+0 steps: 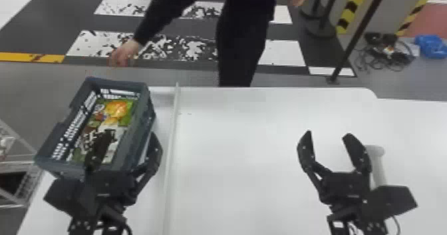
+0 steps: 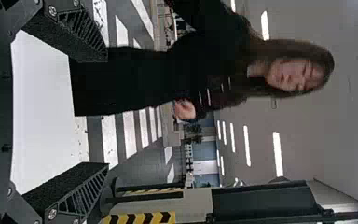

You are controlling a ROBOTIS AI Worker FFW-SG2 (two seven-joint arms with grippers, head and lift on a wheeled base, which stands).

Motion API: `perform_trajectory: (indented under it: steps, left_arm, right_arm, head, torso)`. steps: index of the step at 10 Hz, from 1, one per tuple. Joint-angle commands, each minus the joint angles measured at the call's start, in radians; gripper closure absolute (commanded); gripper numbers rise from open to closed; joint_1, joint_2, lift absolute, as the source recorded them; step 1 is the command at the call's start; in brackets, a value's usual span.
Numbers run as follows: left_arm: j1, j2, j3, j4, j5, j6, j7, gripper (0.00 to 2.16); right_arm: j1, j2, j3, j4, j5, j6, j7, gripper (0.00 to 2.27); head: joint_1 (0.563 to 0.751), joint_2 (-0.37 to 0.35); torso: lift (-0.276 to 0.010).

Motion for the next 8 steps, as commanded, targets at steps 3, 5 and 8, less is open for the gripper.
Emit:
perform_trajectory:
  steps: [3,5,8]
  left_arm:
    - [0.006,-0.003,0.024,-0.038,0.000,0.085,0.004,0.07]
    - [0.001,-0.004,0.059,-0.087,0.003,0.202,-0.001,0.07]
    - [-0.036,-0.010,0.115,-0.167,0.019,0.386,-0.015,0.07]
  right_arm:
    - [0.000,0.000,-0.002,0.000,0.000,0.000,0.000,0.12]
    - [0.000,0.000,-0.003,0.002,-0.005,-0.003,0.000,0.12]
    - [0.002,-0.002,-0.005,0.002,-0.005,-0.006,0.000,0.12]
  head:
    - [0.695,-0.036]
    - [0.695,-0.025]
    - [0.695,-0.003]
  torso:
    - [-0.029]
    - [-0.029]
    - [-0.029]
